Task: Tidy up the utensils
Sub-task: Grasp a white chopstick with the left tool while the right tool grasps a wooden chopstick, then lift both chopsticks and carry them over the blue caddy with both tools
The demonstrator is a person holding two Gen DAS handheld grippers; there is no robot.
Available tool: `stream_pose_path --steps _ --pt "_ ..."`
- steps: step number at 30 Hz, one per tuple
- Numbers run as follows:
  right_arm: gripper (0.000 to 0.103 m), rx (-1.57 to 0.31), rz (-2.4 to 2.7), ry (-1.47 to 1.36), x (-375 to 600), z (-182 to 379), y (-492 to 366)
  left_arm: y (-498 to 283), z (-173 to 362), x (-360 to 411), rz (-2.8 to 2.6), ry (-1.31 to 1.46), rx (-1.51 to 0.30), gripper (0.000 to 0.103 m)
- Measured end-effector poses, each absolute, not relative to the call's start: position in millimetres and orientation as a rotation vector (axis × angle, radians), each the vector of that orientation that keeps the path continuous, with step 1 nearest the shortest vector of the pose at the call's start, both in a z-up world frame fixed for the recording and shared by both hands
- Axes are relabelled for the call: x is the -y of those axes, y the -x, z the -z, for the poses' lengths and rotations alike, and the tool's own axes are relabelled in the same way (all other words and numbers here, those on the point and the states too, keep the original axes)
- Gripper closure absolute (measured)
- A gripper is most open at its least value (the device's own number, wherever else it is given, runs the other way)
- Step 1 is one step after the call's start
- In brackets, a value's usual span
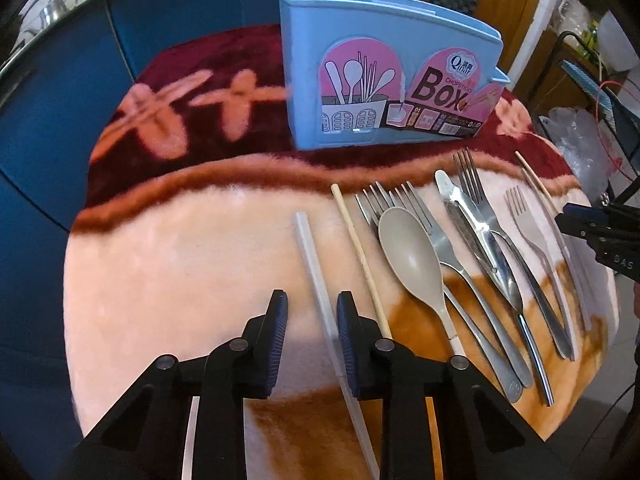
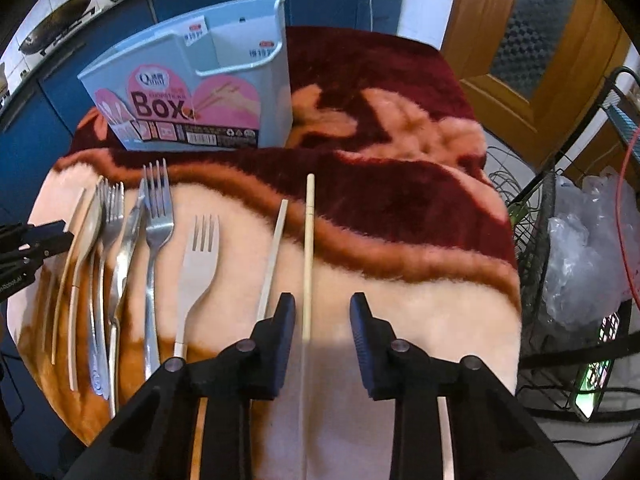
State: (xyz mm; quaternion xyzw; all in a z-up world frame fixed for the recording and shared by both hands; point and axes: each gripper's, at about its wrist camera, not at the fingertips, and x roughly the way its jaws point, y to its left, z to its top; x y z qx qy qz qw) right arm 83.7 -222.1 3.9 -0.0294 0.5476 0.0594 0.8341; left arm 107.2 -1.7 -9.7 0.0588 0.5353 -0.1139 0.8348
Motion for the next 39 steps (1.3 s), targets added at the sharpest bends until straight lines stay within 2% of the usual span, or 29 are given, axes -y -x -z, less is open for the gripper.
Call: stream_pose_path --steps 4,6,7,9,10,16,26,39 --pt "0.074 -1.174 -0.132 0.020 224.9 -2.6 -92.6 -114.1 10.3 3.2 0.242 -0.120 -1.147 0.081" --pt "0.079 -1.167 -0.137 0.018 225.8 -3.0 -94.2 -116.1 9.9 2.2 0.236 -0.108 -1.152 0.084" --pt "0.082 -1.163 -0.135 0.016 226.1 -3.3 -93.9 -116.8 9.5 2.1 0.235 -0.101 -1.152 0.089" --pt "0.094 -1.149 -0.139 0.018 226.8 -4.6 -92.7 -118.3 8.4 2.4 0.241 -0.088 -1.150 0.095" --pt "0.096 -1.142 -0.139 0.017 227.0 -4.7 -91.0 -118.9 7.6 2.1 0.244 -0.077 -1.147 0.097" --pt "0.096 -1.030 -0.166 -0.030 229.5 -19.1 -79.3 -110.9 -15.1 -4.5 0.276 0.006 -1.068 0.097" --pt "0.097 -0.710 -0.229 -0.118 220.2 -81.3 -54.8 -96.8 -94.8 -10.3 0.289 0.071 -0.750 0.097" --pt "0.097 -0.366 -0.261 -0.178 204.1 -134.8 -75.4 -136.9 -170.3 -2.5 0.243 0.094 -0.455 0.097"
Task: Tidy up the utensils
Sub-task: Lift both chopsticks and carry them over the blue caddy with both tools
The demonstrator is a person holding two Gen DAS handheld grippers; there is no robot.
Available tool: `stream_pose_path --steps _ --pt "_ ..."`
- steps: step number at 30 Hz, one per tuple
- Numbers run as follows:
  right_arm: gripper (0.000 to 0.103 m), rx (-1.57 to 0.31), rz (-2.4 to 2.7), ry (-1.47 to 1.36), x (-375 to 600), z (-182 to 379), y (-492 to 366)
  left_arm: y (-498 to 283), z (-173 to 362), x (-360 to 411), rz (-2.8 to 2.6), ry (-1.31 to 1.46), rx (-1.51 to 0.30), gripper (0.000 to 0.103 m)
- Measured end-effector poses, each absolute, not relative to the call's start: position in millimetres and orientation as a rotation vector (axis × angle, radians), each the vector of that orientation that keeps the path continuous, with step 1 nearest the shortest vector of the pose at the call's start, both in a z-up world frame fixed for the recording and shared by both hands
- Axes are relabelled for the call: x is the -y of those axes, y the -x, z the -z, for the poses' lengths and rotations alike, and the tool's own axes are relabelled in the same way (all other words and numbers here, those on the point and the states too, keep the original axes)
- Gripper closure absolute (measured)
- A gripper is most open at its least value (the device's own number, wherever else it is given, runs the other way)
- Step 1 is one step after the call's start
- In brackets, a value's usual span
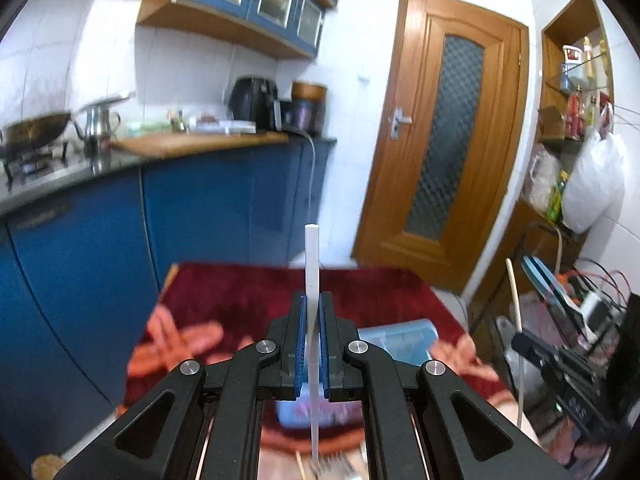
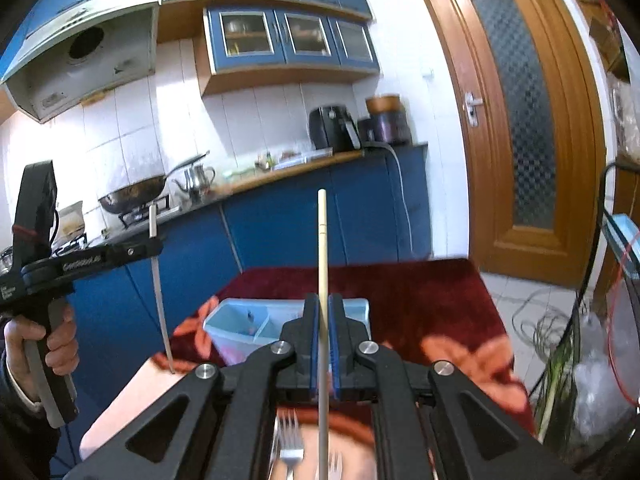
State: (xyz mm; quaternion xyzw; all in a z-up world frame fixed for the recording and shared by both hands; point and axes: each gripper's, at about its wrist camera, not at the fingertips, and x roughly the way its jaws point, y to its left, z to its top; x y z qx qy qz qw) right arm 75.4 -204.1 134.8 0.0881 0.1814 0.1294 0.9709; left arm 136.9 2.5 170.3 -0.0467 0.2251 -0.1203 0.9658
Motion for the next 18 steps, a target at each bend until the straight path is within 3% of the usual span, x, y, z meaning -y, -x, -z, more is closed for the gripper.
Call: stream_pose_path --steps 6,18 --pt "0.097 -0.312 -0.276 -0.208 194.5 -134.5 -113.8 -172.4 -172.8 -2.7 0.225 0.141 -0.400 0.097" --pt "0.096 -0.265 -0.249 -0.230 183.2 -110.8 -191.1 -206.4 -127.2 -0.4 0.220 0.139 -0.363 0.097"
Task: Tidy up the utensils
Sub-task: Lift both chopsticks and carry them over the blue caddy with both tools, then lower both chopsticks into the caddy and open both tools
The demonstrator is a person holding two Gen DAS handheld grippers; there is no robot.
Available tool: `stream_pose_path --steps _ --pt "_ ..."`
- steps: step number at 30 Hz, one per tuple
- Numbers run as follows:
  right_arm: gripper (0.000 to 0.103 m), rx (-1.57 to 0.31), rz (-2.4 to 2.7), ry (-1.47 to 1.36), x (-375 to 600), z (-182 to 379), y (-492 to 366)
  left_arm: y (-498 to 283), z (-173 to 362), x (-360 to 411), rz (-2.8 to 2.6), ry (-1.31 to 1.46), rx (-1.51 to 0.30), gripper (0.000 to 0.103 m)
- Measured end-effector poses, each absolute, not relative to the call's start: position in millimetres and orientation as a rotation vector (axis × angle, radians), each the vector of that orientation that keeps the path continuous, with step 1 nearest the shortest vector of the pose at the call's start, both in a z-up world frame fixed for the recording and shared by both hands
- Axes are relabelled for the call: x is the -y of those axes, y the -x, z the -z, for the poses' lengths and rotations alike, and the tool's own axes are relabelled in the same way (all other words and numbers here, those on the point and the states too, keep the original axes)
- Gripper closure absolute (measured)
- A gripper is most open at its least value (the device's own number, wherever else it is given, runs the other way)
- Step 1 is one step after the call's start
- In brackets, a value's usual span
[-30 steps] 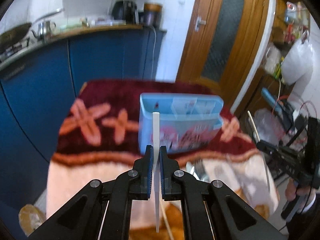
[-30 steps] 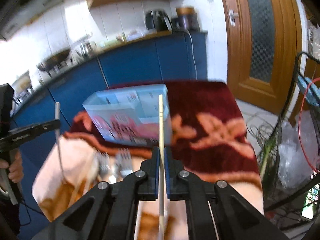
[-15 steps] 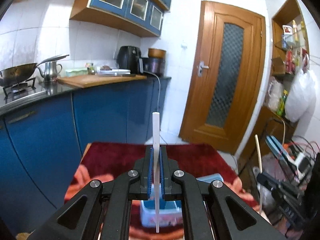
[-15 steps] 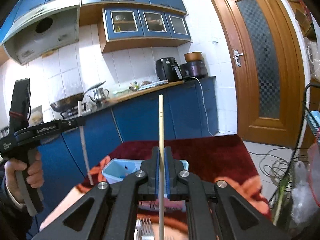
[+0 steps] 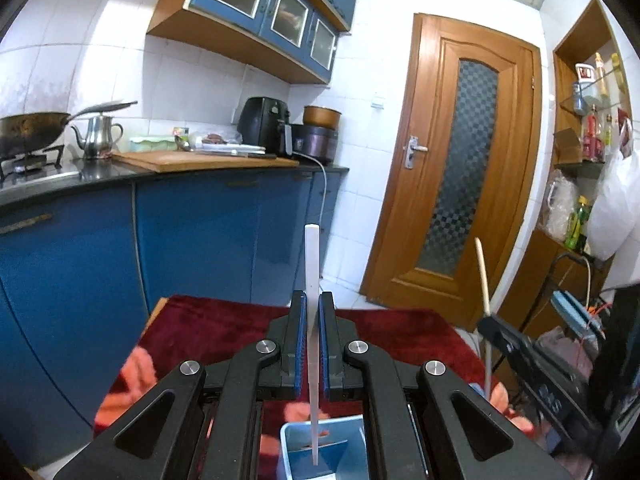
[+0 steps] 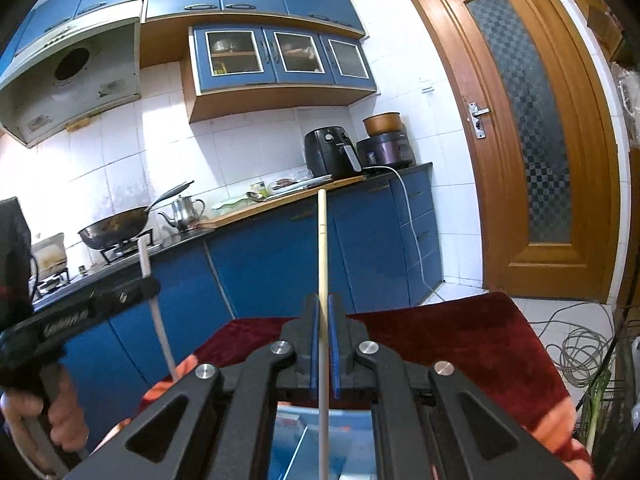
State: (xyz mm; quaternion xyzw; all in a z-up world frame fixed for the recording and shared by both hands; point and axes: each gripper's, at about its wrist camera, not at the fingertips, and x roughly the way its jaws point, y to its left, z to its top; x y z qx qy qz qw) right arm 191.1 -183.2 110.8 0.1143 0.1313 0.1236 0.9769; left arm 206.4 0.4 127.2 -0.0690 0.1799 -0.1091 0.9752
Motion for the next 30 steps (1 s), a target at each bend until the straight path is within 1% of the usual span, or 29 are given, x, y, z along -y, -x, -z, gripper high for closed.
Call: stream_pose_path --steps 4,16,18,19,20,22,24,30 --pt "0.096 -0.257 -0.222 -0.189 178.7 -101.3 -198.6 -207.7 -112.2 4.8 0.228 0.118 -0.379 0.097" --pt "0.096 -0.353 -0.211 -0.078 170.0 -78.1 -192.3 -202.0 -78.2 12.4 0.255 0.083 -0.456 0.096" --pt "0.096 -0.375 -0.215 -0.082 171.3 -78.4 -190.2 -200.4 -77.2 12.2 0.246 0.081 -0.471 0.090" --pt "0.095 -0.382 -0.219 -0.088 173.1 -78.7 -189.0 -199.2 -76.7 11.4 0.247 0.086 -0.480 0.084" --pt "0.093 -0.389 -0.223 -0.098 174.8 -79.0 -187.1 -197.8 -76.8 10.1 0.251 0.094 -0.489 0.078" --pt "0.087 -0.399 -0.229 -0.115 177.8 -79.1 -181.8 -193.9 -76.8 7.3 0.254 0.103 -0.497 0.073" --pt "0.083 -0.402 -0.235 -0.118 179.0 -80.8 -175.6 -187.6 -78.7 5.9 0.249 0.092 -0.500 0.072" --pt "0.077 -0.399 -0.238 -0.115 179.3 -94.2 -157.4 -169.5 -92.5 4.0 0.260 0.063 -0.487 0.067"
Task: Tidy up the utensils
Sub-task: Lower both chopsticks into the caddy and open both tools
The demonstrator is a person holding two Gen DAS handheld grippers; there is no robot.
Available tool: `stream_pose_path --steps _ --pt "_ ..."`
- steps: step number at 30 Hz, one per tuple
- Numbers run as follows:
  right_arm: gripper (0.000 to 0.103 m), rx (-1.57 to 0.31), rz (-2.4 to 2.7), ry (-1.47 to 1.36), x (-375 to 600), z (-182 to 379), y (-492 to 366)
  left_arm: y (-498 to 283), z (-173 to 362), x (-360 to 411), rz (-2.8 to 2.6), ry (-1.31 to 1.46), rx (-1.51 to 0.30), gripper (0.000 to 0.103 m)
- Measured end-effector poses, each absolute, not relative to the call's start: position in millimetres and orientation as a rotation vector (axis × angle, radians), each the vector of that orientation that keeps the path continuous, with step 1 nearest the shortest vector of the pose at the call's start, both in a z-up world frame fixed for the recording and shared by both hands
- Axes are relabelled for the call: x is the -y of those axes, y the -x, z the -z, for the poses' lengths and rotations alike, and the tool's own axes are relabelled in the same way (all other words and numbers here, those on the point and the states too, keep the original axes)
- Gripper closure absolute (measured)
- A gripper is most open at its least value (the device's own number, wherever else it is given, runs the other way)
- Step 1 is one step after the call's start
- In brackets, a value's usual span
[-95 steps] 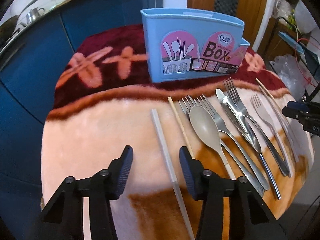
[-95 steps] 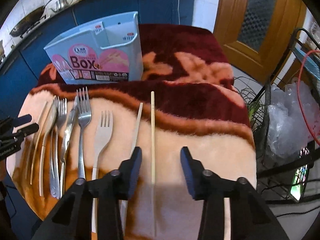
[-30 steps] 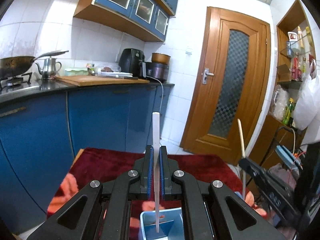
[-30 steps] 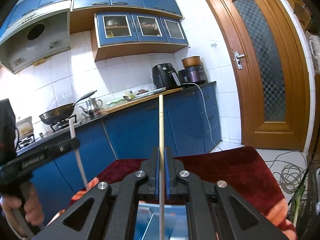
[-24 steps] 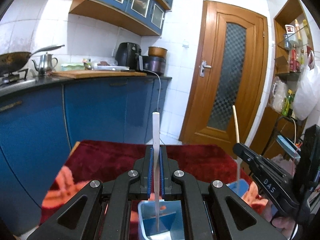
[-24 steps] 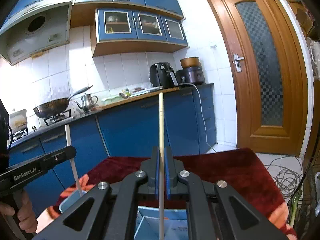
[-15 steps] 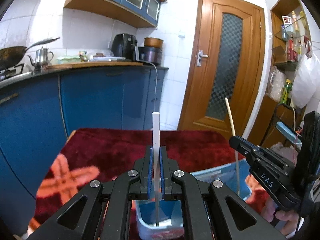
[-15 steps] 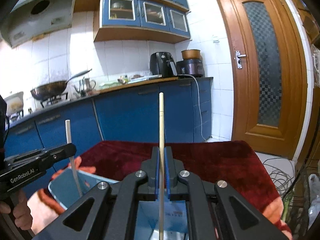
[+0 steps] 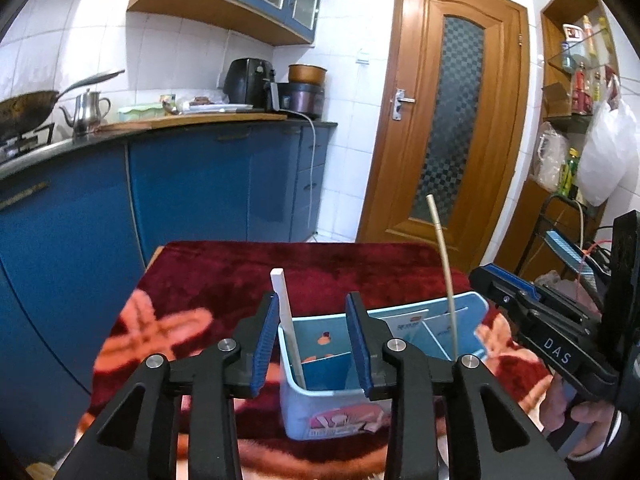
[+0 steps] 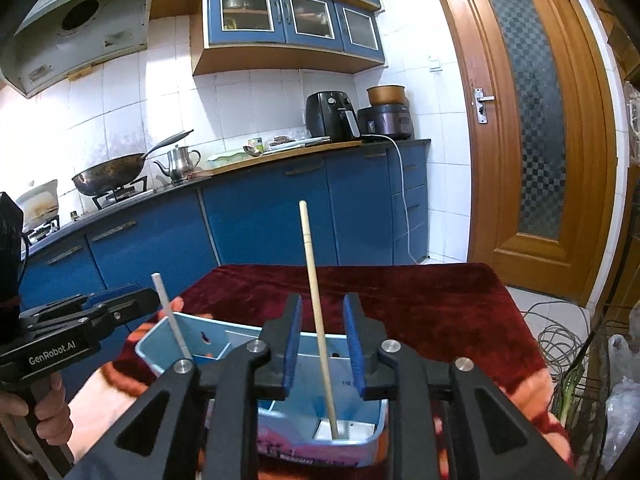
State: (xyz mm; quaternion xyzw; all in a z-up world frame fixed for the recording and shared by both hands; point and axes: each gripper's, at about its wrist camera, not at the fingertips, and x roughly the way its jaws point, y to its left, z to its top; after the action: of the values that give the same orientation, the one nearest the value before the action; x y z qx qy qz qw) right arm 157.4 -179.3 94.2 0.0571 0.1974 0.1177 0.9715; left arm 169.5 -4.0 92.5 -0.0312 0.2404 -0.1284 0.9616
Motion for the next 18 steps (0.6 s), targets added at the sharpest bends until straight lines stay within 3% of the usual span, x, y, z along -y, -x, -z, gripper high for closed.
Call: stream_pose_path --steps 18 --pt "0.076 -0.576 -0.231 -0.064 197.2 -128.3 -88.8 -106.8 -119.0 -0.4 0.264 -0.059 -0.609 0.063"
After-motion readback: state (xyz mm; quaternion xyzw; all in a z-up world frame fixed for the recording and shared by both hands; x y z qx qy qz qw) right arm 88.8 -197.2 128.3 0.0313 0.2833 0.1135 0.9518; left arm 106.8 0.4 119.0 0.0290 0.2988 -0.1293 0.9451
